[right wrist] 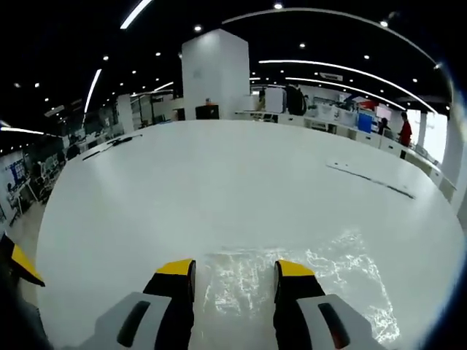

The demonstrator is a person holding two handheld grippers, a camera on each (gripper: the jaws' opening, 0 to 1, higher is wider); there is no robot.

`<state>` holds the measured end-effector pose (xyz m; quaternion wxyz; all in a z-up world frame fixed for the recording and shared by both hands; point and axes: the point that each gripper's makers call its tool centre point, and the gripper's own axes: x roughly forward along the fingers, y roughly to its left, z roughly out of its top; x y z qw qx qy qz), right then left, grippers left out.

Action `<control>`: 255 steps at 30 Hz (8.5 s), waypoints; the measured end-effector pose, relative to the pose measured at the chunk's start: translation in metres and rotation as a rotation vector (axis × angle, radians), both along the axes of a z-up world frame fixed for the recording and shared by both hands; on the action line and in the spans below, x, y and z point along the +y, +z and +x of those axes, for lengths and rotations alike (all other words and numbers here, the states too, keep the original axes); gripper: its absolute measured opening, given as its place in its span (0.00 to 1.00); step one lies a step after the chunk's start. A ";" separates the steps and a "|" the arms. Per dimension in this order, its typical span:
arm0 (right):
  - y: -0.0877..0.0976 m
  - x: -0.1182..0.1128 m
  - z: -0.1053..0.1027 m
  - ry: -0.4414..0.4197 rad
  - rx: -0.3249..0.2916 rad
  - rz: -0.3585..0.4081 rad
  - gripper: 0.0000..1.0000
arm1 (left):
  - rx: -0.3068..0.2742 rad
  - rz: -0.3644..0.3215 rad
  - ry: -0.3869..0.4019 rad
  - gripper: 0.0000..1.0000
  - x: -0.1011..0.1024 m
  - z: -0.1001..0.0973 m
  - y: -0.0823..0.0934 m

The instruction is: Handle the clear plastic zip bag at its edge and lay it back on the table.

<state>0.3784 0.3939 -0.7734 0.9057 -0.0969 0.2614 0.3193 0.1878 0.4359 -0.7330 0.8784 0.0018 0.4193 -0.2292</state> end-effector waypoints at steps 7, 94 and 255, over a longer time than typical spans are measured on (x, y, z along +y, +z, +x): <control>0.002 -0.001 0.000 0.024 -0.029 0.001 0.26 | 0.006 0.001 -0.004 0.59 0.000 -0.001 -0.002; 0.088 -0.016 -0.111 0.528 -0.127 -0.146 0.00 | -0.265 0.103 -0.142 0.55 -0.005 0.049 0.034; 0.031 -0.067 -0.167 0.361 -0.007 -0.420 0.00 | -0.543 0.447 -0.940 0.07 -0.084 0.048 0.003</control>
